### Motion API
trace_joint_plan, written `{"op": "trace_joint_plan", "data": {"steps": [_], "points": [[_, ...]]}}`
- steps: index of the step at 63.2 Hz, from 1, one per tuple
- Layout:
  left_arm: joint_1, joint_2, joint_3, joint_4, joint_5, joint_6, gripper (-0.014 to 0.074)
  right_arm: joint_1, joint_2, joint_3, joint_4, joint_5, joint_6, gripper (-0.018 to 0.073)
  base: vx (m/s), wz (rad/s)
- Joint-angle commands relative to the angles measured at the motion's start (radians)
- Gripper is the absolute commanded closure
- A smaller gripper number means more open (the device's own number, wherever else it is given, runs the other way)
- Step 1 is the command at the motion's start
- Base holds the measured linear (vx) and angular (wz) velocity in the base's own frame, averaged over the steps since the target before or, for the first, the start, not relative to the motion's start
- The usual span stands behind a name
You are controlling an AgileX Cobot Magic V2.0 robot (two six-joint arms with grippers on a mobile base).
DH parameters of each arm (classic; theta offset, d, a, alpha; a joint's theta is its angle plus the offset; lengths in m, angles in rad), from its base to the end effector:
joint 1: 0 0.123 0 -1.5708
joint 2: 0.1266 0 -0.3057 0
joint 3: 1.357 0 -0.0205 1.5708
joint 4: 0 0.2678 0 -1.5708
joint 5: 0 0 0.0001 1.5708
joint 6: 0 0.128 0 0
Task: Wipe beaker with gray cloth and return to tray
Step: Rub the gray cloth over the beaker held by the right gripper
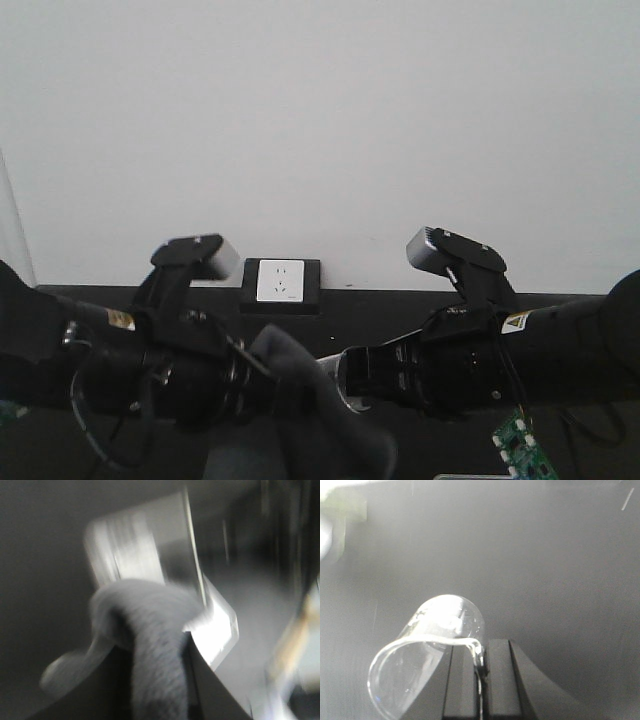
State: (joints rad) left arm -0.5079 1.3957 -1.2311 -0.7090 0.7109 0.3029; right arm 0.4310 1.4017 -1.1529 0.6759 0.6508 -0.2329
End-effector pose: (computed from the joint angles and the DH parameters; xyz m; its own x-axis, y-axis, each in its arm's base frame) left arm 0.2754 -0.2156 0.3573 -0.7117 0.1163 -0.6928 0.5631 0.6841 -0.4636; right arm 0.2935 0.1884 0.3294 -0.7651 -0.0170 -0.6437 -0.4225 0.7677 0.4819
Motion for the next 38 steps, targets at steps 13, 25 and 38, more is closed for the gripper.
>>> {"op": "trace_joint_plan", "data": {"steps": [13, 25, 38], "points": [[-0.002, -0.030, -0.037, -0.143, -0.520, 0.003, 0.0596, -0.003, -0.032, -0.036, -0.004, 0.059, -0.001, 0.0570, 0.00, 0.00], [-0.002, -0.027, -0.037, -0.135, -0.252, 0.005, 0.0596, -0.006, -0.032, -0.036, -0.012, -0.008, 0.010, 0.0570, 0.00, 0.00], [-0.002, -0.022, -0.037, -0.020, 0.157, 0.006, 0.0596, -0.006, -0.032, -0.036, -0.015, -0.094, 0.049, 0.0570, 0.00, 0.00]]}}
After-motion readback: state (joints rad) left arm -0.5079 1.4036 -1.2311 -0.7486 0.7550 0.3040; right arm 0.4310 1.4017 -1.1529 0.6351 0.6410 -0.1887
